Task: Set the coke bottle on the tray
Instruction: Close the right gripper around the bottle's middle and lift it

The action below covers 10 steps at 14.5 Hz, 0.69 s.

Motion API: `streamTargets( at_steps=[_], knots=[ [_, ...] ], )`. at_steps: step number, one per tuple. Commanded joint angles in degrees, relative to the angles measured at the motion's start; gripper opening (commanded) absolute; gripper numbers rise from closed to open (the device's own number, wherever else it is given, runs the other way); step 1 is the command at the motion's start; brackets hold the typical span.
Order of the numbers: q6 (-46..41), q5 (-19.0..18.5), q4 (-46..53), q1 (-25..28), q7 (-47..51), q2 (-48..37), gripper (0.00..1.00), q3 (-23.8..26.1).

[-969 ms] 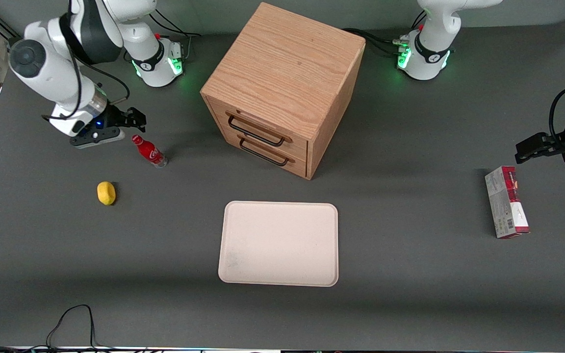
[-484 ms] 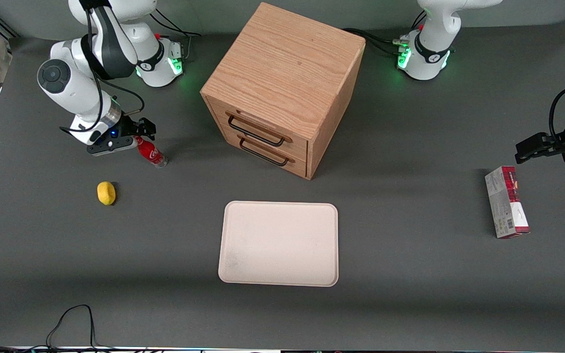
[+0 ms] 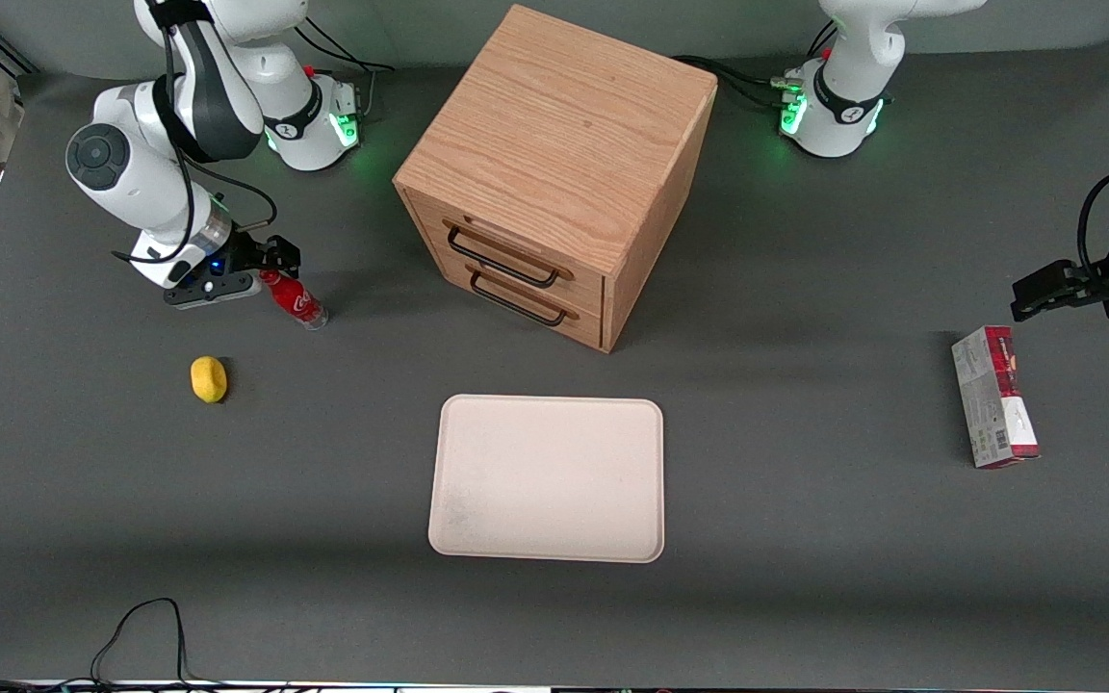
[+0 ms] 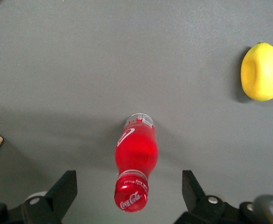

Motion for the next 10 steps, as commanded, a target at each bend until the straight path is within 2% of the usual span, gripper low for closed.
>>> streamTargets(
  at_steps=[1, 2, 3, 4, 5, 10],
  knots=[
    [1.0, 0.5, -1.5, 0.3, -0.5, -1.1, 1.00, -0.3],
    [1.0, 0.5, -1.5, 0.3, -0.5, -1.1, 0.99, -0.3],
    [1.0, 0.5, -1.5, 0.3, -0.5, -1.1, 0.76, -0.3],
    [1.0, 0.5, -1.6, 0.3, -0.4, -1.4, 0.23, -0.4],
    [0.9, 0.5, -1.6, 0.3, -0.5, -1.4, 0.00, -0.4],
    [0.9, 0.4, -1.5, 0.4, -0.4, -1.4, 0.00, -0.4]
  ],
)
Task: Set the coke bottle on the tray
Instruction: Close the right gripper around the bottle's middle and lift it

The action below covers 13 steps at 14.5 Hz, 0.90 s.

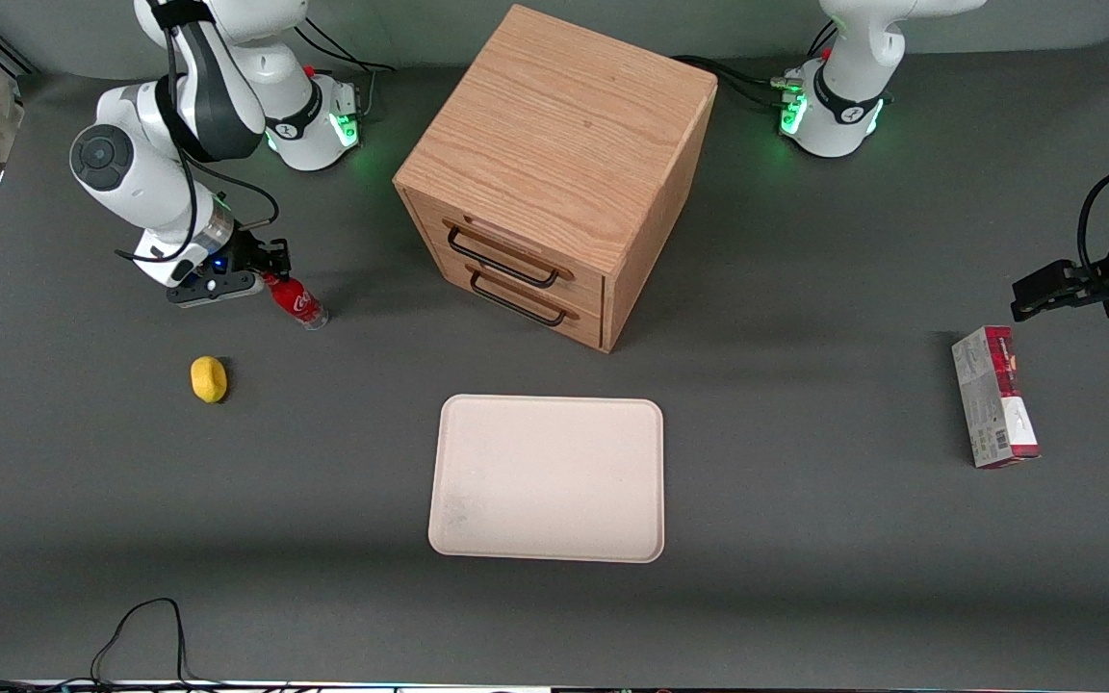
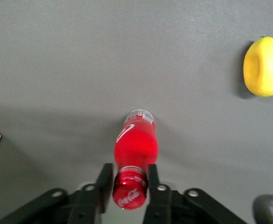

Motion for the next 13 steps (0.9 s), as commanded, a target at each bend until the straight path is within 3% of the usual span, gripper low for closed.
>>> streamTargets(
  at_steps=[1, 7, 10, 13],
  knots=[
    [0.9, 0.4, -0.9, 0.4, -0.4, -1.2, 0.00, -0.4],
    [-3.7, 0.4, 1.5, 0.4, 0.3, -2.9, 0.00, -0.3],
    [-14.5, 0.4, 9.2, 0.4, 0.3, -4.1, 0.00, -0.3],
    [-28.2, 0.4, 23.9, 0.3, 0.6, -2.0, 0.00, -0.3]
  ],
)
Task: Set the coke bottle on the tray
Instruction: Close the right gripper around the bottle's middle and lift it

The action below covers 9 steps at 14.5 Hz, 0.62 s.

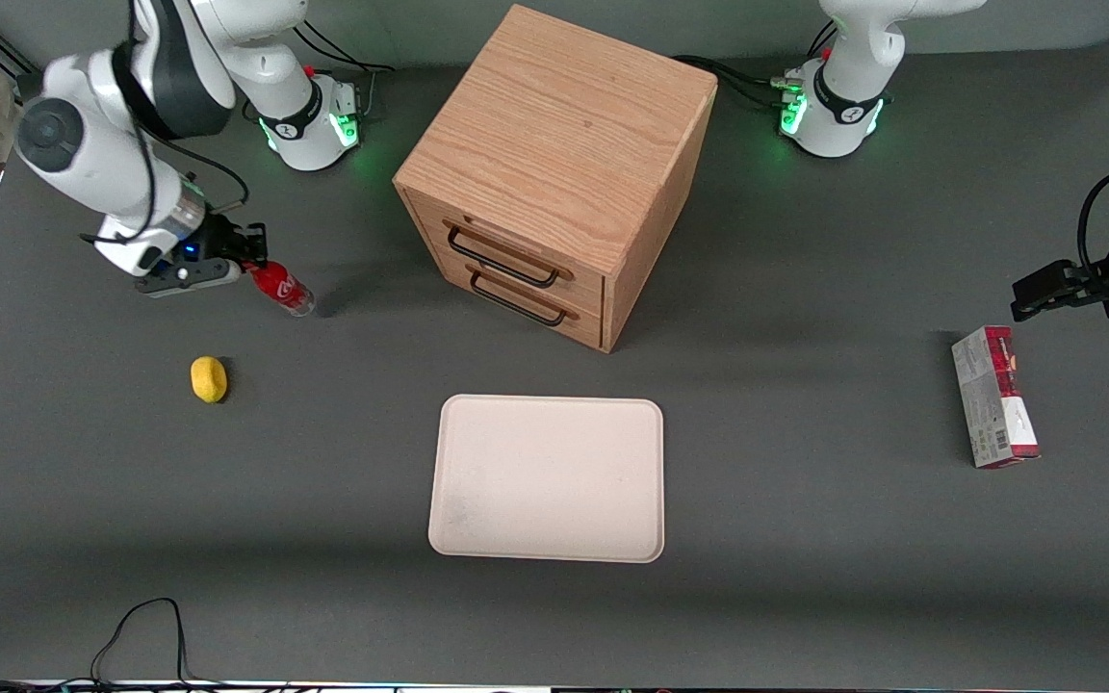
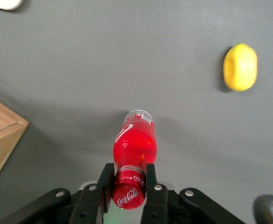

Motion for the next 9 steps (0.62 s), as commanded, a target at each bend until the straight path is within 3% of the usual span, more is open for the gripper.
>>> streamTargets(
  at_steps=[1, 6, 9],
  knots=[
    [-13.2, 0.4, 16.9, 0.2, 0.7, 3.8, 0.00, -0.3],
    [-31.4, 0.4, 46.6, 0.0, 1.4, 18.0, 0.00, -0.3],
    [-35.4, 0.4, 54.6, 0.0, 1.6, 22.5, 0.00, -0.3]
  ],
)
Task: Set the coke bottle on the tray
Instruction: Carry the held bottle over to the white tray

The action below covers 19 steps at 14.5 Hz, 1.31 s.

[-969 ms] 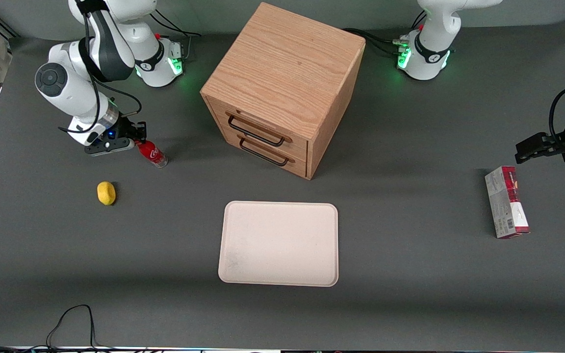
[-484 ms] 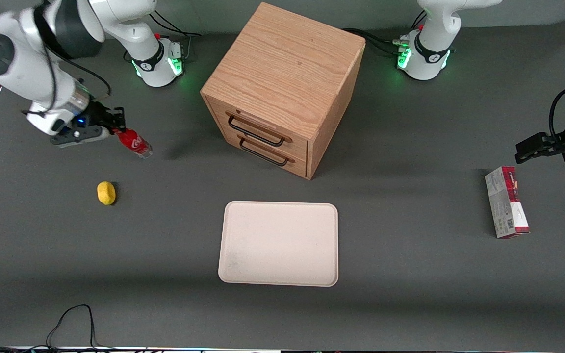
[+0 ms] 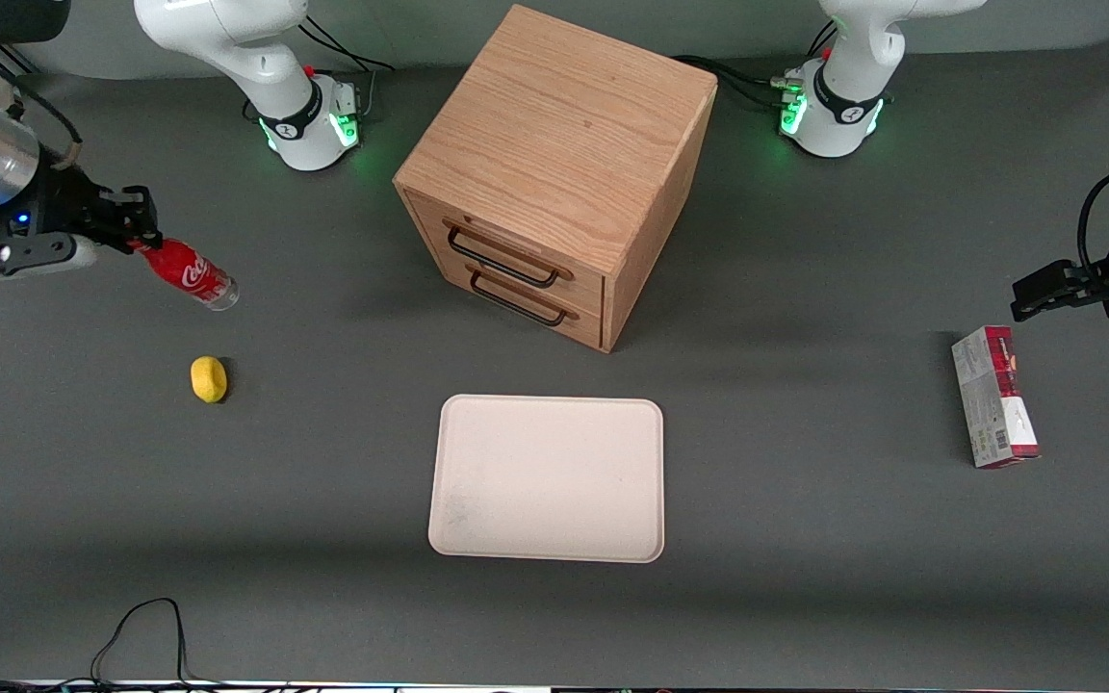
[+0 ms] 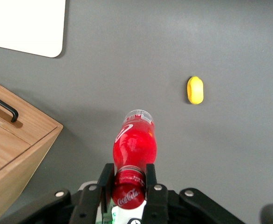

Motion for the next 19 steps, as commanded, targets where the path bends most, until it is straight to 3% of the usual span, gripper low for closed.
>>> streamTargets(
  at_steps=[1, 6, 11, 13, 16, 19],
  knots=[
    [-4.2, 0.4, 8.4, 0.1, 1.3, 5.2, 0.00, -0.1],
    [-4.9, 1.0, 15.3, 0.6, 7.8, 11.7, 0.00, 0.8],
    [-5.9, 1.6, 38.7, 1.4, 24.8, 32.0, 0.00, 12.5],
    [-1.2, 1.4, 42.1, 1.9, 30.2, 37.5, 0.00, 15.2],
    [7.8, 0.4, 42.2, 4.1, 35.8, 41.2, 0.00, 15.1],
    [15.7, -4.0, 42.2, 6.3, 41.2, 45.6, 0.00, 15.0]
  ],
)
